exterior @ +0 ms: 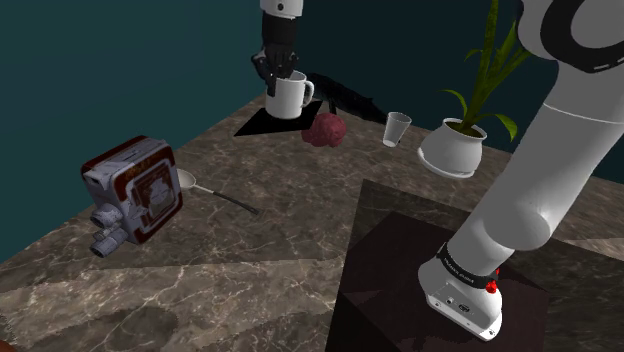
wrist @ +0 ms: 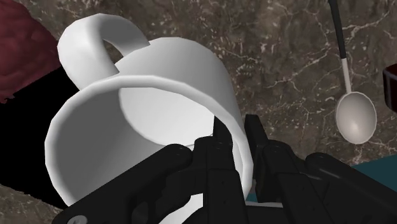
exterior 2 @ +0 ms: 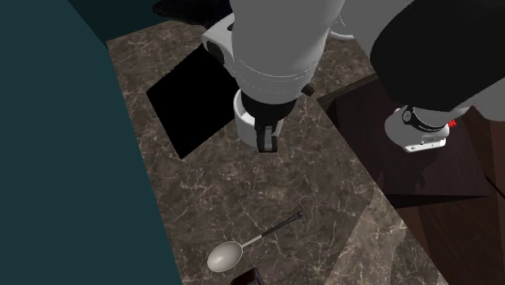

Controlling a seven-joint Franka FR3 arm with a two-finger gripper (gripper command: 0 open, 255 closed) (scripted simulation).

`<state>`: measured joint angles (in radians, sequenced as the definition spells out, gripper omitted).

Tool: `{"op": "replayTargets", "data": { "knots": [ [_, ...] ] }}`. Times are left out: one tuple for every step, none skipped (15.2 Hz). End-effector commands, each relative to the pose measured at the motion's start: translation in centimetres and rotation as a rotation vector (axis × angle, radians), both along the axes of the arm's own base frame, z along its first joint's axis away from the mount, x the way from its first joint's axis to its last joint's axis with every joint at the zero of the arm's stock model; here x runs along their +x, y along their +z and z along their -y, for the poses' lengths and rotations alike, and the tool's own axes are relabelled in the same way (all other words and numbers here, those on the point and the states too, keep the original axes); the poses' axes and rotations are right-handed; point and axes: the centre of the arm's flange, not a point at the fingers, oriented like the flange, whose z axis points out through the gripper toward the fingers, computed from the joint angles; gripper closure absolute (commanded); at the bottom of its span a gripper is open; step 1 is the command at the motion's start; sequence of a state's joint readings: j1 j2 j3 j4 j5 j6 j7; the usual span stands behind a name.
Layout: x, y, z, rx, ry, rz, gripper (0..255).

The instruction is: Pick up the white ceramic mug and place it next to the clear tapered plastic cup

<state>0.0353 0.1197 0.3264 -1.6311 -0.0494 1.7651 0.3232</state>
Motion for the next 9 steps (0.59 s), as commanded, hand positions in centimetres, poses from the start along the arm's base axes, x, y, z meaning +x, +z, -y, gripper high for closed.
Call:
{"op": "replayTargets", "data": {
  "knots": [
    [-1.1, 0.1, 2.4, 0.001, 0.001, 0.0, 255],
    [-1.7, 0.1, 3.6, 0.001, 0.001, 0.0, 255],
    [-2.2, 0.1, 4.7, 0.001, 0.001, 0.0, 255],
    [-2.8, 0.1, 5.9, 0.001, 0.001, 0.0, 255],
    [-3.4, 0.1, 7.1, 0.001, 0.001, 0.0, 255],
    [-4.0, 0.1, 8.3, 0.001, 0.001, 0.0, 255],
    [-4.5, 0.1, 9.5, 0.001, 0.001, 0.0, 255],
    [-5.1, 0.1, 10.7, 0.001, 0.001, 0.0, 255],
    [-5.7, 0.1, 11.9, 0.001, 0.001, 0.0, 255]
  ]
}}
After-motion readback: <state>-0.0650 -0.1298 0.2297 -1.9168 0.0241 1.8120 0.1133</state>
